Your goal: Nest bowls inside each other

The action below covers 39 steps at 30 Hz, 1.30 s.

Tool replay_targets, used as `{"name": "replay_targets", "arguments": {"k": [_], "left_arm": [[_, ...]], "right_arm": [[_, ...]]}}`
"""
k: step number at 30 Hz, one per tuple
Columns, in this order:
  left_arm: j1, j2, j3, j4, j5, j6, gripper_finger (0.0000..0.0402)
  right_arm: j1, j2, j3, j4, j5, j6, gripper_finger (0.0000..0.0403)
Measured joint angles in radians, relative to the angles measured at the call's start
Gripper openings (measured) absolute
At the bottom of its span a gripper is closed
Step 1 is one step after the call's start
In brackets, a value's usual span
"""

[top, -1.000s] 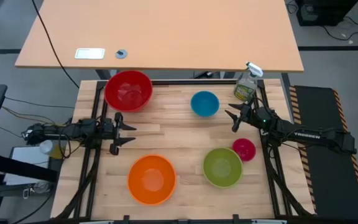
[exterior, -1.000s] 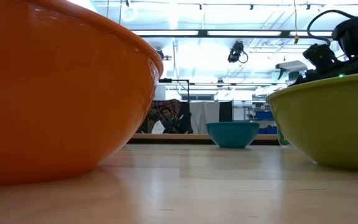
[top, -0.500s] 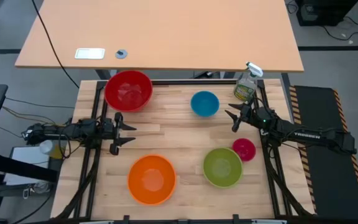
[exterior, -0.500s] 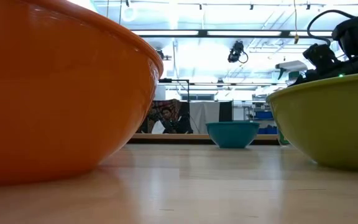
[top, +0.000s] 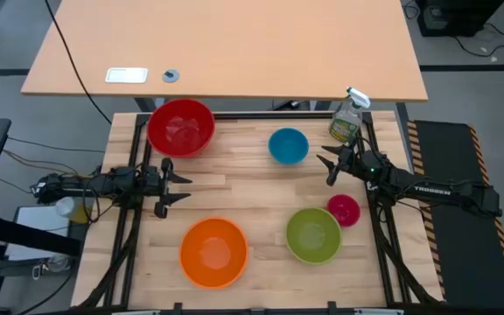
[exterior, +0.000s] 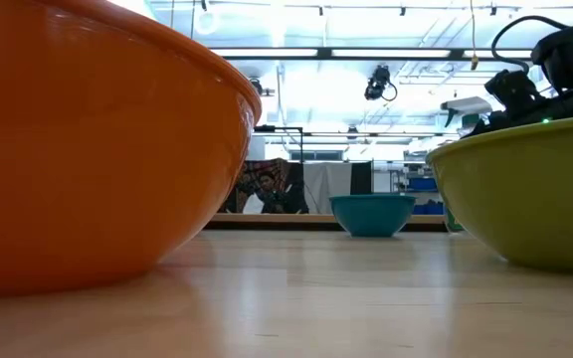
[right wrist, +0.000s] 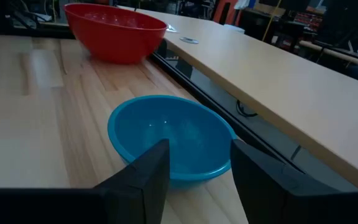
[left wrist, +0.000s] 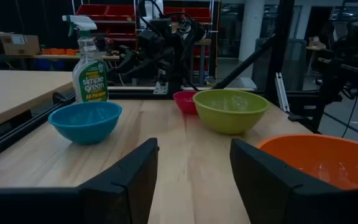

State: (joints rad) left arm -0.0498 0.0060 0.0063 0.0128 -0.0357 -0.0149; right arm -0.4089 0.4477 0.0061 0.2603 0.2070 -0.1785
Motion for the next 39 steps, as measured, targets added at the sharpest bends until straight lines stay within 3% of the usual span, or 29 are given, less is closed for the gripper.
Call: {"name": "replay_targets", "arguments": {"k": [12, 18, 29, 32, 36, 39], "left_arm": [[0.000, 0.000, 0.000, 0.005, 0.000, -0.001, 0.0203], [0.000, 0.000, 0.000, 0.097, -0.001, 0.065, 0.0203], [0.000, 0.000, 0.000, 0.238, -0.001, 0.001, 0.0203], [0.000, 0.000, 0.000, 0.308, -0.001, -0.123, 0.0203], [0.000, 0.000, 0.000, 0.455, -0.005, -0.464, 0.0203], [0.000, 0.000, 0.000, 0.563, -0.013, -0.512, 0.0203]], "right_arm": [[0.000, 0.000, 0.000, 0.000, 0.000, 0.000, 0.0176], [0.000, 0.000, 0.000, 0.000, 0.000, 0.000, 0.0176], [0.000, 0.000, 0.000, 0.000, 0.000, 0.000, 0.0176], [0.000, 0.000, 0.000, 0.000, 0.000, 0.000, 0.0176], [0.000, 0.000, 0.000, 0.000, 0.000, 0.000, 0.0176], [-0.001, 0.000, 0.000, 0.035, 0.000, 0.000, 0.0176]]}}
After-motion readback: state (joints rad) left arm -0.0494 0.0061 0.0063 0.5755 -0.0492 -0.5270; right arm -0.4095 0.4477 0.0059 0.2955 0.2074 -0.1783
